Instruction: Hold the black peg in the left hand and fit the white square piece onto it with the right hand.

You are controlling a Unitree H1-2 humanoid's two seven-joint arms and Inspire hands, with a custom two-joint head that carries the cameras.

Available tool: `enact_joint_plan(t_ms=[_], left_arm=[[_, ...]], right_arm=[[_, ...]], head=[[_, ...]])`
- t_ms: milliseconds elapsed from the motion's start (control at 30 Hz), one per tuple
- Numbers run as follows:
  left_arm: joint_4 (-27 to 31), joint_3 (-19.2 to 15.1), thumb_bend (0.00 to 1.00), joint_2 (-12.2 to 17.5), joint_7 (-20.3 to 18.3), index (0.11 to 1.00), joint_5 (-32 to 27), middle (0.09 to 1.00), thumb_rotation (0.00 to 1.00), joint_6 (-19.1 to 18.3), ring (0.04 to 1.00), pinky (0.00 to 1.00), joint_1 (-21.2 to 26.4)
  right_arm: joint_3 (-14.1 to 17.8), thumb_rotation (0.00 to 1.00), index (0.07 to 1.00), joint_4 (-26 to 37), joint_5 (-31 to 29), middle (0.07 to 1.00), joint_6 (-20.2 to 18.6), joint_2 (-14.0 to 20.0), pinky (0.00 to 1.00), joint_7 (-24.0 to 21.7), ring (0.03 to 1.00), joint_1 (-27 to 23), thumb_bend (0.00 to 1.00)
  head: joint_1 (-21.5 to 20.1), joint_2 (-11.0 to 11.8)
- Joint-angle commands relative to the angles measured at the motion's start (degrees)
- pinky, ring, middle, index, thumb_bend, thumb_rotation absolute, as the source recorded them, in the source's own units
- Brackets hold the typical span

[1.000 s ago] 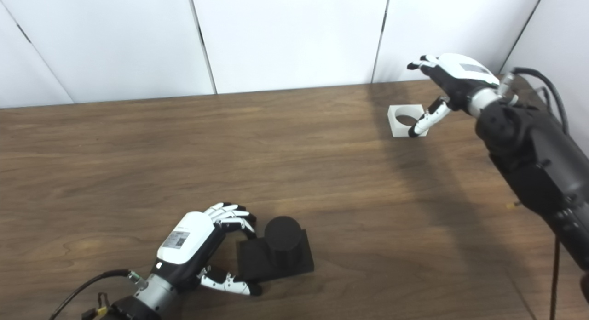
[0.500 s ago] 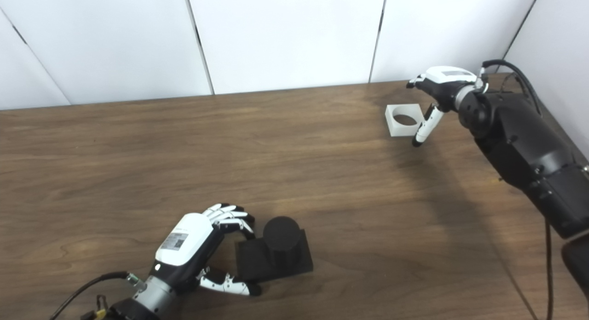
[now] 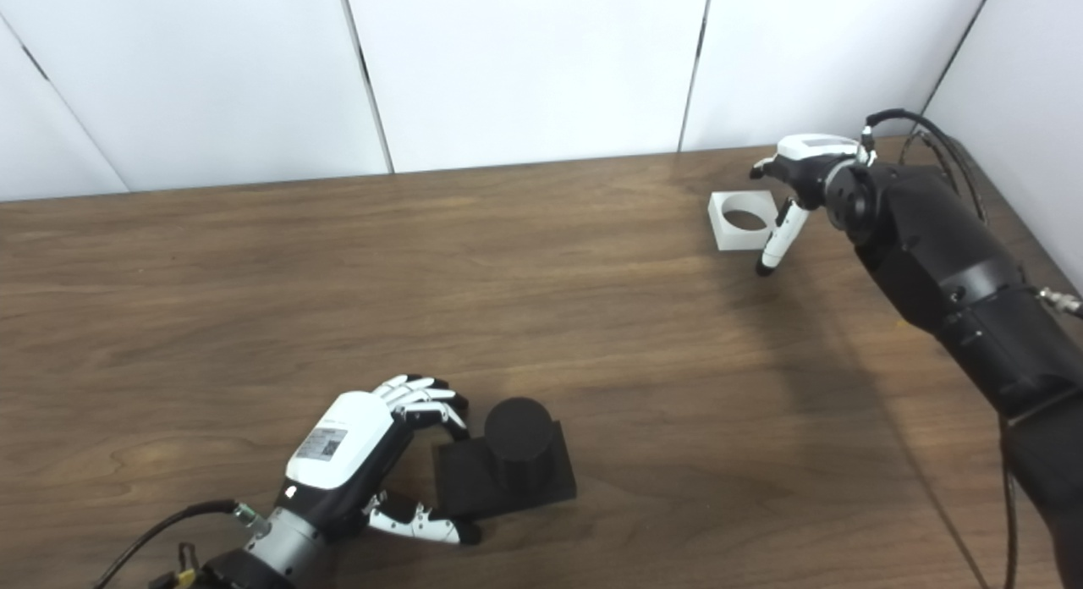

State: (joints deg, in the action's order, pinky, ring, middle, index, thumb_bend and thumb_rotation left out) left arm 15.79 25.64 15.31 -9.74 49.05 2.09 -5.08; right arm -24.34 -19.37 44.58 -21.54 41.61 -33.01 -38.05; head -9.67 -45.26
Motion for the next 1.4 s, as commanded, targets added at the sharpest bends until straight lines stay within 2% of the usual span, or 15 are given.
enact_joint_plan(t_ms=[0, 433, 700, 900, 967, 1033, 1067, 1100, 1133, 1167, 1367], left_arm=[[-0.6, 1.2, 0.52, 0.4, -2.9, 0.487, 1.6, 0.783, 0.05, -1.0, 0.854, 0.91, -0.8], [0.2, 1.6, 0.52, 0.3, -3.2, 0.487, 1.9, 0.784, 0.05, -1.9, 0.855, 0.91, -0.7], [0.7, 1.7, 0.52, 0.1, -3.7, 0.487, 1.6, 0.787, 0.05, -2.4, 0.858, 0.92, -0.8], [0.6, 1.8, 0.52, 0.2, -3.3, 0.487, 1.8, 0.782, 0.05, -2.2, 0.852, 0.9, -0.7], [0.7, 1.8, 0.52, 0.2, -3.4, 0.487, 1.7, 0.782, 0.05, -2.3, 0.853, 0.9, -0.7], [0.8, 1.8, 0.52, 0.1, -3.5, 0.487, 1.8, 0.783, 0.05, -2.4, 0.853, 0.9, -0.8], [0.9, 1.8, 0.52, 0.1, -3.6, 0.487, 1.9, 0.783, 0.05, -2.4, 0.853, 0.9, -0.8], [1.0, 1.9, 0.52, 0.1, -3.7, 0.487, 2.0, 0.784, 0.05, -2.5, 0.854, 0.9, -0.8], [1.1, 1.9, 0.52, 0.0, -3.7, 0.487, 2.0, 0.784, 0.05, -2.6, 0.854, 0.9, -0.8], [1.2, 1.9, 0.52, 0.0, -3.8, 0.487, 2.0, 0.784, 0.05, -2.6, 0.854, 0.9, -0.8], [1.0, 1.8, 0.52, -0.2, -3.6, 0.487, 2.2, 0.783, 0.05, -2.7, 0.852, 0.9, -0.6]], right_arm=[[0.3, 0.25, 0.906, 0.1, 1.5, 0.973, 1.1, 0.8, 0.9, 1.1, 1.0, -3.8, 0.98], [-0.4, 0.27, 0.881, -1.5, 2.3, 0.972, 2.6, -0.7, 0.91, 1.0, 1.0, -4.3, 0.95], [-0.8, 0.28, 0.86, -1.9, 3.0, 0.959, 3.0, -1.1, 0.91, 1.4, 1.0, -4.0, 0.89], [-0.8, 0.27, 0.811, -2.2, 2.8, 0.936, 4.3, -1.1, 0.89, 2.5, 0.985, -3.6, 0.87], [-0.6, 0.26, 0.771, -2.3, 2.9, 0.927, 4.9, -1.1, 0.89, 3.8, 0.977, -3.2, 0.86], [-0.1, 0.22, 0.679, -2.4, 2.8, 0.902, 5.7, -1.3, 0.87, 5.8, 0.953, -2.7, 0.83], [0.3, 0.19, 0.621, -2.4, 2.5, 0.884, 6.8, -1.3, 0.85, 7.9, 0.936, -2.2, 0.76], [0.7, 0.16, 0.533, -2.5, 2.3, 0.86, 7.6, -1.3, 0.83, 9.3, 0.913, -1.9, 0.6], [1.1, 0.16, 0.533, -2.5, 2.3, 0.86, 8.7, -1.4, 0.83, 11.5, 0.913, -1.3, 0.6], [1.5, 0.14, 0.505, -2.6, 2.2, 0.827, 9.6, -1.4, 0.81, 13.1, 0.887, -0.8, 0.56], [2.2, 0.13, 0.484, -2.9, 2.9, 0.768, 12.5, -1.6, 0.78, 18.1, 0.847, 0.7, 0.52]], head=[[0.0, 0.0], [0.2, -0.2], [0.6, -0.4], [0.6, -0.6], [0.5, -0.6], [0.6, -0.6], [0.7, -0.7], [0.7, -0.7], [0.8, -0.7], [0.8, -0.7], [0.7, -0.6]])
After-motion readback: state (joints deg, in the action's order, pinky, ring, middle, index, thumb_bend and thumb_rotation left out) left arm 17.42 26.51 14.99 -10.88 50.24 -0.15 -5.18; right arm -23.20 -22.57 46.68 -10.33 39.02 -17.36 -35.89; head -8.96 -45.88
